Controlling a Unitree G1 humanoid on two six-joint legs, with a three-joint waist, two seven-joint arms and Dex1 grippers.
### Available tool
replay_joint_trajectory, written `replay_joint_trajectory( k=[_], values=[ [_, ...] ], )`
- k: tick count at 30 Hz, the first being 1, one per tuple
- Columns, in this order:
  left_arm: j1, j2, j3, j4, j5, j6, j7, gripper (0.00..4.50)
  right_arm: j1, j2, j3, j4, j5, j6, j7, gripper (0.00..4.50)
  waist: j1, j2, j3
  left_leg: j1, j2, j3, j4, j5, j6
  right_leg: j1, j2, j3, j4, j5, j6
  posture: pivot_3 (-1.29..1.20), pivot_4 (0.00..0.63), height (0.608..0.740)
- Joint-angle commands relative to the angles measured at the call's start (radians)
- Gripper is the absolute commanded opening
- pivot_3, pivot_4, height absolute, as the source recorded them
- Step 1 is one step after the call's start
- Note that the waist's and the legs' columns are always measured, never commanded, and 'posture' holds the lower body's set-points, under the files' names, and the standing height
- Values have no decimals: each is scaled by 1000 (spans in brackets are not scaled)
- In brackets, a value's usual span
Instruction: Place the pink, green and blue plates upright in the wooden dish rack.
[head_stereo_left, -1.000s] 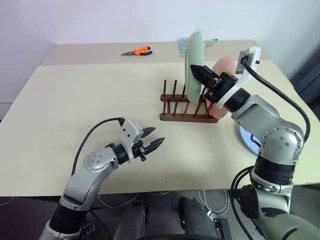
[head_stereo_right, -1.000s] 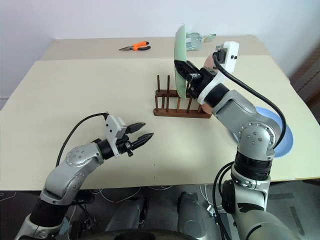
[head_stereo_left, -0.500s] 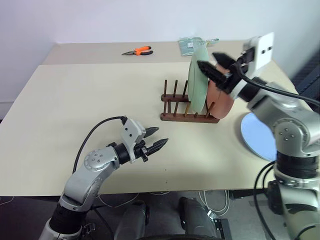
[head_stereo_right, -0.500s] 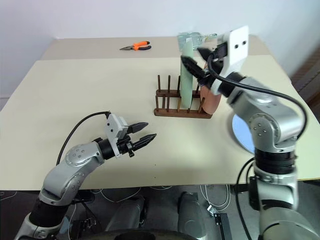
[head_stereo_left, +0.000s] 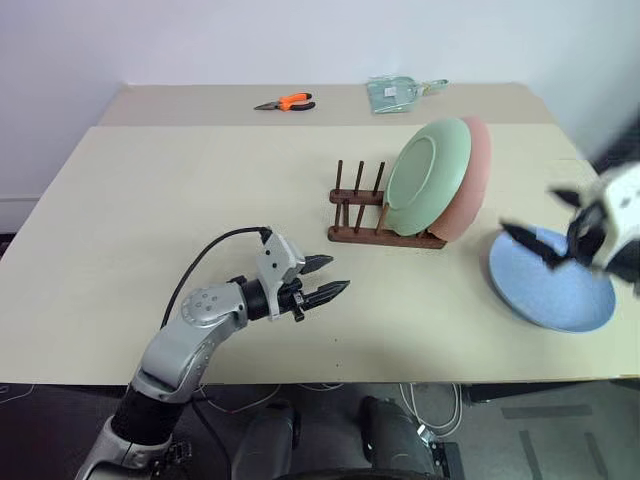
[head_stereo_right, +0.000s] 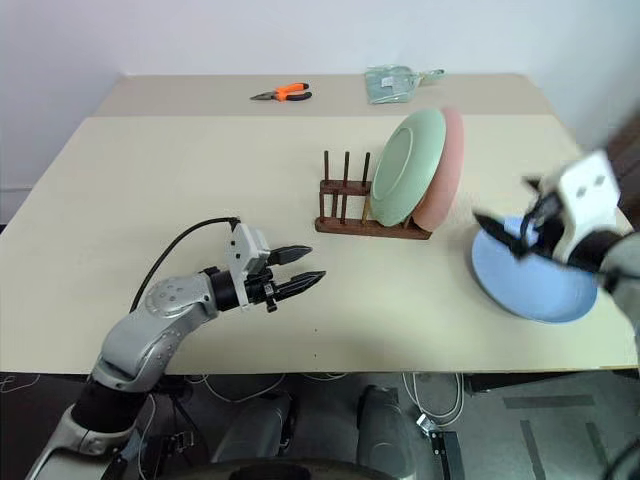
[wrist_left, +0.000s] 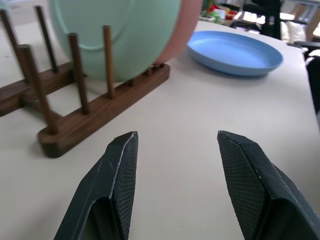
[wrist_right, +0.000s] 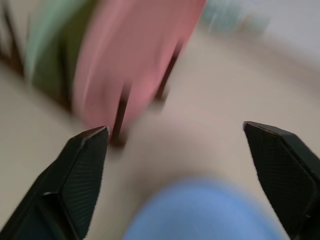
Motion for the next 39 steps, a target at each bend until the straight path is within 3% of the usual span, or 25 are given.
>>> replay_joint_trajectory(
  k=[1, 8, 9, 12, 18, 23, 26, 29, 33, 35, 39],
  values=[
    [-20, -7, -2, -10, 6, -29, -18, 2570, 91, 1, 61, -57, -106, -52, 0, 4428, -4, 1, 0, 0, 0, 1, 0, 0, 0, 0, 0, 0, 0, 0, 0, 0, 150, 740],
    [-16, -4, 0, -18, 17, -30, -25, 2570, 82, 88, 187, 77, -239, -59, -101, 4428, 3, 0, 0, 0, 1, 1, 0, 0, 0, 0, 0, 0, -1, 0, 0, 0, 150, 740],
    [-14, -4, 2, -21, 19, -29, -24, 2570, 76, 87, 201, 101, -260, -69, -105, 4198, 4, 0, 0, 0, 0, 1, 0, 0, 0, 0, -1, 0, -1, 0, 0, 0, 150, 740],
    [-8, -1, 5, -26, 27, -33, -21, 2570, 51, 97, 213, 145, -281, -76, -113, 3202, 4, 0, 0, 0, 0, 0, 1, 0, 0, 0, -1, 0, -1, 0, 0, 0, 150, 740],
    [-9, 1, 12, -22, 27, -35, -19, 2570, -7, 122, 184, 158, -273, -41, -122, 140, 3, 0, 0, 0, 0, 0, 1, 0, 0, 0, -1, 0, -1, 0, 0, 0, 150, 740],
    [-14, 3, 16, -8, 29, -44, -23, 2570, -117, 155, 68, 116, -226, 15, -178, 57, 2, 0, 0, 0, 0, -1, 1, 0, 0, 1, 0, 0, 0, 0, 0, 0, 150, 740],
    [-22, 6, 31, 10, 28, -53, -24, 2570, -336, 167, -48, 86, -145, 20, -246, 57, -2, 5, 3, 0, 0, 1, 1, 0, 0, 0, 0, 1, 0, 0, 0, 0, 150, 740],
    [-29, 11, 54, 41, 39, -81, -17, 2570, -651, 235, -114, 15, 115, 95, -295, 57, -8, 10, 4, 1, 0, 1, 0, 0, 0, -1, 0, 1, 1, 1, 0, 0, 150, 740],
    [-38, 10, 85, 78, 47, -108, -6, 2570, -847, 316, -124, -30, 401, 231, -352, 57, 2, 0, 0, 1, 2, -6, -4, 0, 0, 0, 3, -5, 1, 3, -3, 0, 150, 740],
    [-39, 15, 125, 120, 68, -154, 14, 2570, -957, 441, -66, -43, 596, 263, -460, 57, 1, -1, -1, 0, 1, -8, -4, 0, 1, 0, 2, -6, 0, 2, -4, 0, 150, 740],
    [-25, 44, 171, 188, 125, -248, 31, 2570, -1046, 691, 29, -10, 844, 234, -705, 57, -5, 2, 0, 0, 0, -7, -3, 0, 0, -2, 0, -1, 1, 2, -5, 0, 150, 740]
  ],
)
